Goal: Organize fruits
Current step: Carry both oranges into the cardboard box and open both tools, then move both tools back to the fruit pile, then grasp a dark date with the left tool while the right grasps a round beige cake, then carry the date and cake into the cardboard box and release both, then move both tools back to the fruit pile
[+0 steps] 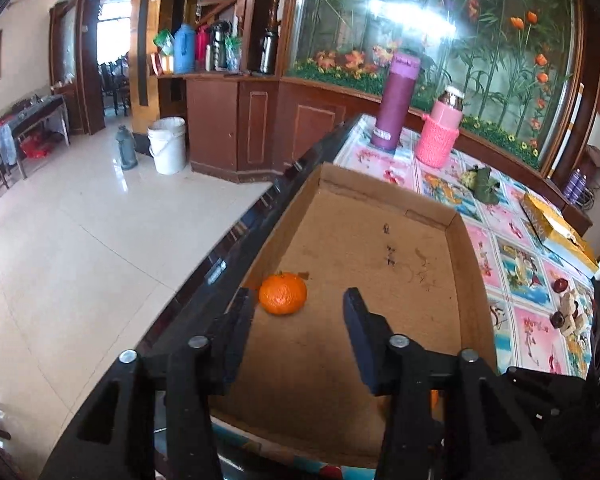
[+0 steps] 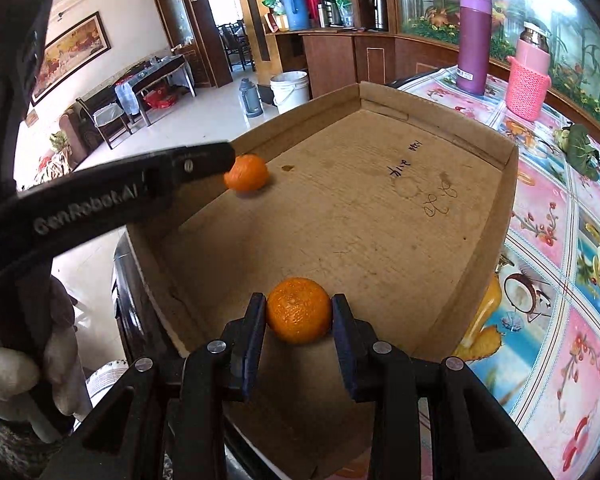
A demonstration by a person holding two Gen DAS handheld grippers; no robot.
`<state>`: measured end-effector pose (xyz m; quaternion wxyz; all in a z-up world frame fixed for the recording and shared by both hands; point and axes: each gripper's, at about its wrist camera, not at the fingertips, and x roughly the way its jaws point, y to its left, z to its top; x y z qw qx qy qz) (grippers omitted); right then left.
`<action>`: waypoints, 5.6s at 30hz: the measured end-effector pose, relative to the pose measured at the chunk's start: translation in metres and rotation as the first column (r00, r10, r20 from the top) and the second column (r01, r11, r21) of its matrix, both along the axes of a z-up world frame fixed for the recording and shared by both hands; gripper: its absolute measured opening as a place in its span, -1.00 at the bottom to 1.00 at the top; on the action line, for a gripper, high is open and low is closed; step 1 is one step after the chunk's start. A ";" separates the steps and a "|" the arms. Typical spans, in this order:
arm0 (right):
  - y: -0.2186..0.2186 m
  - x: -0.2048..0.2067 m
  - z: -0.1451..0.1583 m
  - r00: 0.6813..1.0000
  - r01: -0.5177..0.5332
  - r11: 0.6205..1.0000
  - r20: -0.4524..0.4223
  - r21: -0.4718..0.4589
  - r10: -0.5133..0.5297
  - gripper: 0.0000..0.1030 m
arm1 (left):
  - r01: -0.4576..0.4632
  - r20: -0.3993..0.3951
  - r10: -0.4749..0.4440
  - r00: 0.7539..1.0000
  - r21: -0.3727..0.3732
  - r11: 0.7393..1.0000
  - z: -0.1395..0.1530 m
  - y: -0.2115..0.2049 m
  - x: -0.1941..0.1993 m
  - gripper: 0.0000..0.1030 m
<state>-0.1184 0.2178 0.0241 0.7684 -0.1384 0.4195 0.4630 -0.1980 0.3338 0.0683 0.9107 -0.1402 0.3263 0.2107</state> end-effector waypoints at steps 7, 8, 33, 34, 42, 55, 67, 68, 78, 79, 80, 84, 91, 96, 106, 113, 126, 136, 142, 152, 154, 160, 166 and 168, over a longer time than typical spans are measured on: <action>-0.035 -0.011 0.028 0.998 0.043 0.993 0.033 0.109 -0.047 0.20 | -0.054 0.075 0.042 0.996 0.166 0.985 0.038 -0.031 -0.020 0.29; -0.043 -0.011 0.031 0.997 0.055 0.991 0.038 0.122 -0.060 0.21 | -0.061 0.086 0.046 0.995 0.188 0.980 0.043 -0.038 -0.022 0.34; -0.316 0.055 0.031 0.820 0.564 0.801 -0.020 0.203 -0.572 0.46 | 0.154 0.018 -0.175 0.984 0.391 0.908 0.051 -0.168 0.023 0.73; -0.330 0.057 0.032 0.804 0.585 0.785 -0.014 0.203 -0.595 0.46 | 0.173 0.015 -0.193 0.981 0.382 0.908 0.050 -0.169 0.024 0.73; -0.452 0.078 0.042 0.598 0.789 0.592 0.014 0.167 -0.801 0.52 | 0.370 -0.056 -0.366 0.929 0.147 0.917 0.017 -0.187 0.064 0.73; -0.400 0.126 0.010 0.701 0.714 0.693 -0.094 0.106 -0.707 0.46 | 0.640 -0.102 -0.638 0.763 -0.016 0.768 -0.029 -0.270 0.158 0.45; -0.342 0.152 -0.010 0.777 0.629 0.777 -0.059 0.021 -0.627 -0.27 | 0.745 -0.149 -0.752 0.642 -0.111 0.658 -0.059 -0.298 0.200 -0.34; -0.344 0.152 -0.010 0.777 0.628 0.777 -0.069 0.026 -0.626 -0.28 | 0.748 -0.157 -0.757 0.634 -0.125 0.652 -0.062 -0.298 0.202 -0.41; -0.353 0.148 -0.009 0.760 0.649 0.760 -0.075 0.027 -0.646 -0.28 | 0.752 -0.156 -0.760 0.630 -0.119 0.648 -0.064 -0.312 0.210 -0.21; -0.352 0.147 -0.009 0.759 0.650 0.759 -0.073 0.024 -0.648 -0.28 | 0.751 -0.163 -0.757 0.633 -0.109 0.651 -0.064 -0.313 0.210 -0.34; -0.352 0.146 -0.008 0.757 0.652 0.758 -0.075 0.023 -0.649 -0.28 | 0.749 -0.165 -0.754 0.636 -0.105 0.655 -0.064 -0.313 0.209 -0.52; -0.353 0.135 0.000 0.758 0.652 0.758 -0.066 0.028 -0.649 -0.27 | 0.720 -0.132 -0.730 0.670 -0.123 0.683 -0.054 -0.298 0.195 -0.57; -0.324 0.105 0.038 0.799 0.600 0.798 0.000 0.055 -0.601 -0.27 | 0.637 -0.069 -0.641 0.765 -0.073 0.768 -0.010 -0.222 0.133 -0.57; -0.258 0.087 0.060 0.873 0.486 0.869 0.008 0.094 -0.488 -0.26 | 0.466 -0.114 -0.464 0.879 -0.012 0.885 0.001 -0.123 0.106 -0.56; -0.069 0.062 0.049 0.985 0.173 0.982 -0.018 0.080 -0.172 -0.26 | 0.197 -0.198 -0.206 0.958 -0.065 0.978 -0.021 0.018 0.106 -0.56; 0.008 0.055 0.012 0.996 0.072 0.997 -0.046 -0.018 -0.073 -0.25 | 0.172 -0.243 -0.199 0.949 -0.130 0.976 -0.040 0.034 0.113 -0.56; -0.002 0.042 0.019 0.997 0.081 0.994 -0.023 0.076 -0.080 -0.04 | 0.138 -0.136 -0.139 0.981 -0.013 0.990 -0.006 0.012 0.081 -0.15; -0.117 0.011 0.049 0.919 0.343 0.893 0.094 0.290 -0.383 0.45 | -0.044 0.110 0.019 0.994 0.228 0.973 0.044 -0.073 0.005 0.74; -0.156 -0.006 0.051 0.856 0.444 0.840 0.130 0.312 -0.501 0.59 | 0.007 0.149 -0.039 0.988 0.206 0.979 0.055 -0.107 -0.005 0.73; -0.204 -0.028 0.066 0.689 0.531 0.745 0.306 0.405 -0.657 0.99 | 0.081 0.140 -0.105 0.985 0.165 0.983 0.061 -0.137 -0.005 0.73; -0.211 -0.026 0.066 0.667 0.536 0.732 0.322 0.420 -0.672 0.99 | 0.094 0.138 -0.117 0.984 0.163 0.982 0.060 -0.143 -0.004 0.73; -0.235 -0.005 0.055 0.685 0.615 0.701 0.196 0.361 -0.702 0.99 | 0.153 0.103 -0.169 0.980 0.147 0.977 0.049 -0.154 0.003 0.73; -0.237 -0.001 0.045 0.698 0.631 0.697 0.144 0.342 -0.702 0.99 | 0.184 0.081 -0.194 0.978 0.119 0.976 0.036 -0.156 0.009 0.73; -0.236 -0.002 0.042 0.702 0.627 0.700 0.142 0.342 -0.698 0.99 | 0.187 0.073 -0.196 0.978 0.106 0.977 0.032 -0.154 0.010 0.73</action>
